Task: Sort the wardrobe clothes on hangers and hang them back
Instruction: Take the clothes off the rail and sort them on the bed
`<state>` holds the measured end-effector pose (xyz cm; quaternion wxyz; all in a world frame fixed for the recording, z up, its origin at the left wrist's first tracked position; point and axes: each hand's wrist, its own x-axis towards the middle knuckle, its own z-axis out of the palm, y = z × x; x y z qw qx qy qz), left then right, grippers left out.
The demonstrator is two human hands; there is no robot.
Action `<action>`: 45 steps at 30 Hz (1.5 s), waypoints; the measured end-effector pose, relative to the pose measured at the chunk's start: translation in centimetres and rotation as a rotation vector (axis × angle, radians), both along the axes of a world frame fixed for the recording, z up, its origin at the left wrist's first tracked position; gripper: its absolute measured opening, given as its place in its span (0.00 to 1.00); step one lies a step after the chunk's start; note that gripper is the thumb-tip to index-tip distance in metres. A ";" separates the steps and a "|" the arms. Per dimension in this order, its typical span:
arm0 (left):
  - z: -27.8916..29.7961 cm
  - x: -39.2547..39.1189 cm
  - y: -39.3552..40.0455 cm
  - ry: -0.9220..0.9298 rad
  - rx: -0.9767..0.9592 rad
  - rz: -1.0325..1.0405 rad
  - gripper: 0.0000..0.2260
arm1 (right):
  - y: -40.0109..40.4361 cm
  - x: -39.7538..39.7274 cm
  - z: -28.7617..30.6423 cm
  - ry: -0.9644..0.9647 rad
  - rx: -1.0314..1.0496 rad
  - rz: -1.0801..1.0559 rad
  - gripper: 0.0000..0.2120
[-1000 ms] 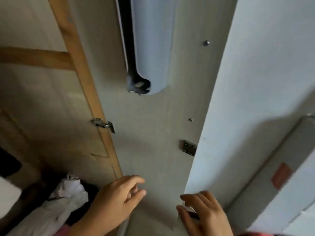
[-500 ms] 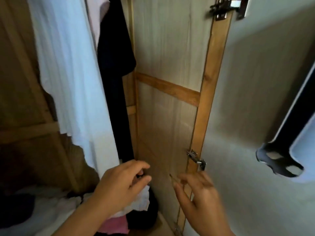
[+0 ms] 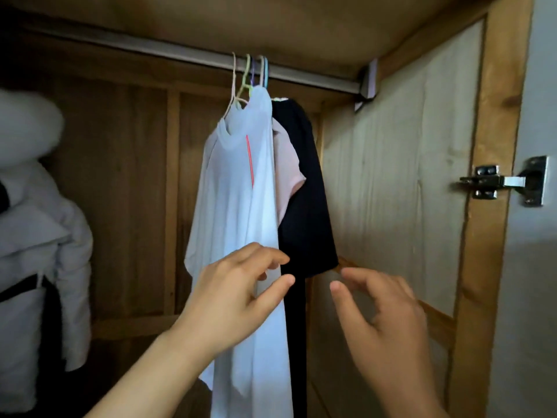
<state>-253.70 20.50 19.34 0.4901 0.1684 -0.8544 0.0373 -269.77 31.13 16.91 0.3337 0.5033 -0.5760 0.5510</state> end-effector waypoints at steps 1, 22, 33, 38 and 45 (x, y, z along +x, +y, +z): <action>1.2 -0.1 -0.7 0.038 -0.031 -0.006 0.16 | -0.7 0.0 1.4 0.014 -0.048 0.010 0.10; 23.5 -6.0 -16.7 -0.083 -0.433 -0.077 0.32 | -14.8 -1.3 27.4 0.091 -0.035 -0.011 0.03; 22.6 -4.8 -21.6 0.147 -0.519 -0.476 0.24 | -21.0 -1.2 28.8 0.030 0.093 0.097 0.06; 21.8 -4.3 -23.7 0.196 -0.513 -0.528 0.29 | -23.2 -0.8 28.9 -0.030 0.115 0.192 0.05; 21.5 -4.2 -25.1 0.245 -0.509 -0.558 0.27 | -24.8 -1.0 28.9 -0.099 0.200 0.181 0.08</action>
